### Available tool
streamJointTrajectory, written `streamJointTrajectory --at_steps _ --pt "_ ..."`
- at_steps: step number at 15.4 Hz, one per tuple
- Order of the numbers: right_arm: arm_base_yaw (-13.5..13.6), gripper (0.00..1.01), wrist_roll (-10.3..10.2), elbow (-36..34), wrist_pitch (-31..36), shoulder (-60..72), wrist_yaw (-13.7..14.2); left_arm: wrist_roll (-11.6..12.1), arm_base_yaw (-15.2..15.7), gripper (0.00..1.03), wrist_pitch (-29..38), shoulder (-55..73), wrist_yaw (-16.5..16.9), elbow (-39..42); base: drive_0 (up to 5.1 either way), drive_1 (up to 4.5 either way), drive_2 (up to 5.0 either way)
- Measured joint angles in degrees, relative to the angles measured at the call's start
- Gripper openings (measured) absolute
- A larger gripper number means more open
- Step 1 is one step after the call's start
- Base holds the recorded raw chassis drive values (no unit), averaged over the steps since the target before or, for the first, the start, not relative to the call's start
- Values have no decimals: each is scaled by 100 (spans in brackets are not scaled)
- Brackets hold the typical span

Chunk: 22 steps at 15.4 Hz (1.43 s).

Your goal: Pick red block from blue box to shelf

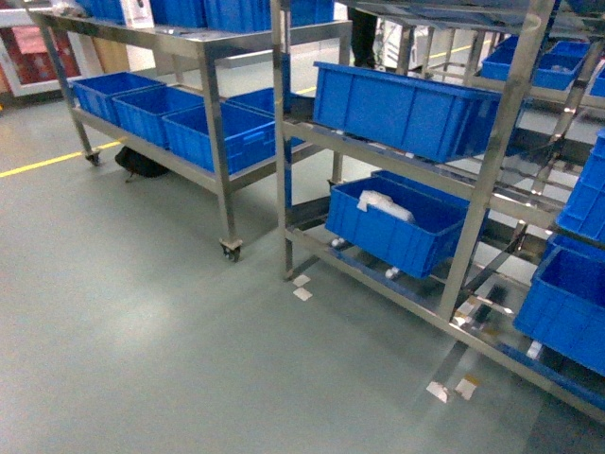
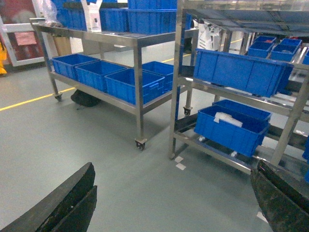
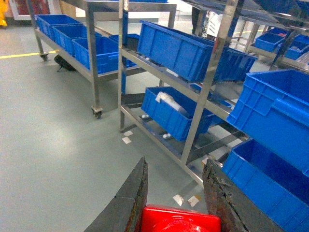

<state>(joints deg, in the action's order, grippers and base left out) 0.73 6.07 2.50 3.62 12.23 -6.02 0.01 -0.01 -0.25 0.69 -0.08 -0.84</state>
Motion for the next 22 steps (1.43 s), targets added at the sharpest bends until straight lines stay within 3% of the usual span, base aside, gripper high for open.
streamJointTrajectory --at_steps 22 --pt "0 29 0 0 9 2 2 0 0 98 4 0 -4 0 -158 259 -576"
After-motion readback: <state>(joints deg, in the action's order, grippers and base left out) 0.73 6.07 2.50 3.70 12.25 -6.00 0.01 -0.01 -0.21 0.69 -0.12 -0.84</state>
